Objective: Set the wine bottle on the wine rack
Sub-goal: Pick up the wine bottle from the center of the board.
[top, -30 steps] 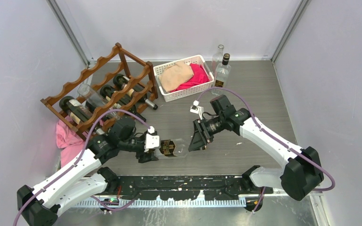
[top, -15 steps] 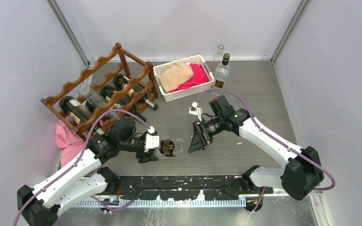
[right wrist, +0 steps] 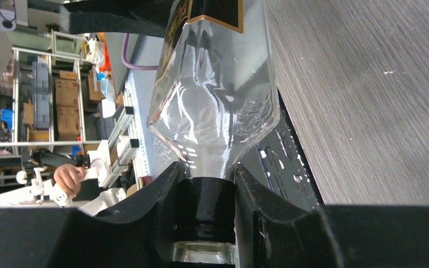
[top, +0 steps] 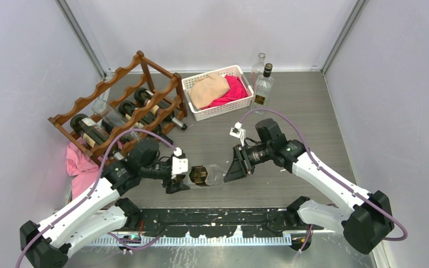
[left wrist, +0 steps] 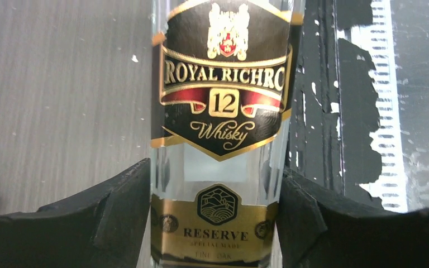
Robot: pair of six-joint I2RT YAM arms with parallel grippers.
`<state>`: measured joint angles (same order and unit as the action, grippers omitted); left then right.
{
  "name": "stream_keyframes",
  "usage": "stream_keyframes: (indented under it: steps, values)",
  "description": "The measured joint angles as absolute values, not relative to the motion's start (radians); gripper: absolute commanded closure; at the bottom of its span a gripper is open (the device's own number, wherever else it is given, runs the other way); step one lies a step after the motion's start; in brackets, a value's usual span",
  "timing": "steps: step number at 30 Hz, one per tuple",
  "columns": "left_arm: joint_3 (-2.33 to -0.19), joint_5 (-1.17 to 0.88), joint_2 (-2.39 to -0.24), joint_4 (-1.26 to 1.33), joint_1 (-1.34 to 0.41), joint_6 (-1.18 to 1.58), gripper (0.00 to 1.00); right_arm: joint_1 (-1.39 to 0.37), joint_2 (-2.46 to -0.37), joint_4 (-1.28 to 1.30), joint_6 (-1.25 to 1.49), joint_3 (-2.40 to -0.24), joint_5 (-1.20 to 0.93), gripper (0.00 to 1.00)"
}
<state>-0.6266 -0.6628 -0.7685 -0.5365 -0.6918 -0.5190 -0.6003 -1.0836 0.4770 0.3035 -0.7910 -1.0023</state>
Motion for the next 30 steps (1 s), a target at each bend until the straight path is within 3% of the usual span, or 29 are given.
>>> stream_keyframes:
  steps: [8,23,30]
  values:
    - [-0.623,-0.655,-0.714,-0.41,-0.689,-0.46,0.16,-0.603,-1.071,0.45,0.369,-0.728,-0.914,0.99]
    - [-0.622,-0.651,-0.683,-0.347,-0.687,-0.426,0.17,-0.596,-1.039,0.429,0.405,-0.68,-0.826,0.99]
    - [-0.698,-0.604,-0.686,-0.359,-0.687,-0.263,0.18,-0.578,-0.931,0.422,0.43,-0.667,-0.778,0.99]
